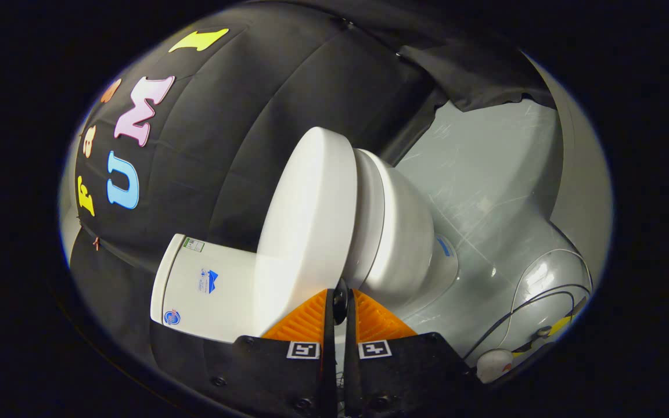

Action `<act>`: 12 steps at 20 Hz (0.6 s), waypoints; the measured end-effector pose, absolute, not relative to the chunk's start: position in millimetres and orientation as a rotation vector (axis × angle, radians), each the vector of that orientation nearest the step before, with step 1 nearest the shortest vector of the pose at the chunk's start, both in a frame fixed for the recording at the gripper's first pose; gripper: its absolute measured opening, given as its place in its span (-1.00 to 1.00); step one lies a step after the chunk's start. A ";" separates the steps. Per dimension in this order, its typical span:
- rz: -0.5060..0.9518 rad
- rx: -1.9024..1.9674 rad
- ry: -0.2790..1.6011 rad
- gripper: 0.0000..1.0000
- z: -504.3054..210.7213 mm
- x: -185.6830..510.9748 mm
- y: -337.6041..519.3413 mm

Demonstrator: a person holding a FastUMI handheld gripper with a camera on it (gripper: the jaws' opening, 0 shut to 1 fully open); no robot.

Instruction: Open the toilet lid.

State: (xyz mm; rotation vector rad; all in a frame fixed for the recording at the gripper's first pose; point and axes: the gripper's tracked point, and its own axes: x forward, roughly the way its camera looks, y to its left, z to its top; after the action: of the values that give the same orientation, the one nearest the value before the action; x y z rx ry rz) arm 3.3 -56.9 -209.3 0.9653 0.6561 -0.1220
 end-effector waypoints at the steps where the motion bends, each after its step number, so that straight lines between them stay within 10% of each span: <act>1: -0.124 0.960 0.651 -0.81 -206.9 2.4 -56.4; 12: -0.110 0.812 0.597 -0.87 -148.4 7.3 -42.9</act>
State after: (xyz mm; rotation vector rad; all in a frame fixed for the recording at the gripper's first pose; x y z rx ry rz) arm 7.3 -42.9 -148.4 0.8123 0.5972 -0.1098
